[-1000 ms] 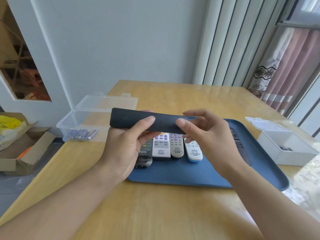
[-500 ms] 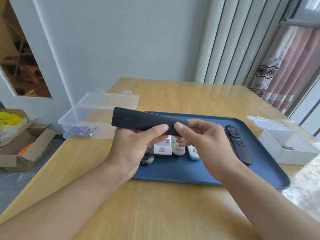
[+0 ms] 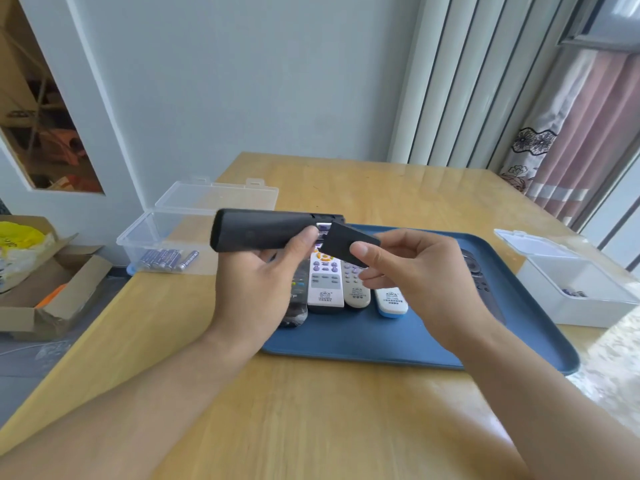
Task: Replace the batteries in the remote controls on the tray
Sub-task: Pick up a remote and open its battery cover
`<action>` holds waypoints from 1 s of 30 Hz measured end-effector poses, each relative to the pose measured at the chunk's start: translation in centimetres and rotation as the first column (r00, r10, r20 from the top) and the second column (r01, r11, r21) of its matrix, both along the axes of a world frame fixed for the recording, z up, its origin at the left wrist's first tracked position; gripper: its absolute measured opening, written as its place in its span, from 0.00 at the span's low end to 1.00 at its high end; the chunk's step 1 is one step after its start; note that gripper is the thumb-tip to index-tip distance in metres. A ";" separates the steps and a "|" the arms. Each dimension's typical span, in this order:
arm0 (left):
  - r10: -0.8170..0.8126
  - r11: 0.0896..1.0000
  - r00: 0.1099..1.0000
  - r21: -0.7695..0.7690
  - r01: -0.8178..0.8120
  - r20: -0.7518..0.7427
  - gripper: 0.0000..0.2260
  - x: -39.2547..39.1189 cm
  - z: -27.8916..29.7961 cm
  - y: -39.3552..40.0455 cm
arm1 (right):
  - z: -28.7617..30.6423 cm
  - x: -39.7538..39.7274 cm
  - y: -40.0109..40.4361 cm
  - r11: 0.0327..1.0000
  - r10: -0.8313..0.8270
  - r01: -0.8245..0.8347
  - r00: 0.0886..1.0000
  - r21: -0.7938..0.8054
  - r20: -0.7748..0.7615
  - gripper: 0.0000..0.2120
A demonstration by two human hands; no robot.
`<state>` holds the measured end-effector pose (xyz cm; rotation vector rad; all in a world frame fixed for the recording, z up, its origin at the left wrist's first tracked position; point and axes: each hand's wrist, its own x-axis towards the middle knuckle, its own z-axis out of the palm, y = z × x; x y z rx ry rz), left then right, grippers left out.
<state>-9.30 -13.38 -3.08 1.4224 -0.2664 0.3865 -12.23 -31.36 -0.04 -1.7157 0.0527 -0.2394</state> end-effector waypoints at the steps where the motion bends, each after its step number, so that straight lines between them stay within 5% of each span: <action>1: -0.005 0.999 1.000 -0.052 0.004 -0.025 0.02 0.3 0.1 0.2 | 0.5 -0.1 -0.6 0.997 0.051 -0.053 0.998 -0.047 -0.040 0.17; 6: -0.063 0.966 0.985 -0.258 0.019 -0.163 0.07 1.4 1.1 1.0 | 1.7 -0.7 -1.9 0.817 0.103 -0.250 0.950 -0.520 -0.294 0.18; 15: -0.320 0.934 0.893 -0.262 0.242 -0.316 0.06 0.3 1.2 0.5 | 0.3 -1.0 -0.7 0.568 0.050 -0.309 0.938 -0.763 -0.343 0.16; 18: -0.350 0.930 0.879 -0.231 0.285 -0.325 0.11 0.3 1.1 0.4 | 0.3 -0.7 -1.0 0.545 0.012 -0.220 0.967 -0.809 -0.255 0.17; 24: -0.452 0.892 0.800 -0.219 0.396 -0.395 0.21 0.2 1.2 0.3 | -0.3 -0.7 -0.3 0.777 0.163 0.066 0.939 -0.627 0.301 0.06; 30: -0.568 0.823 0.714 -0.265 0.502 -0.410 0.23 -0.3 1.1 0.1 | -1.3 -0.6 0.3 0.661 0.232 0.142 0.896 -0.737 0.380 0.18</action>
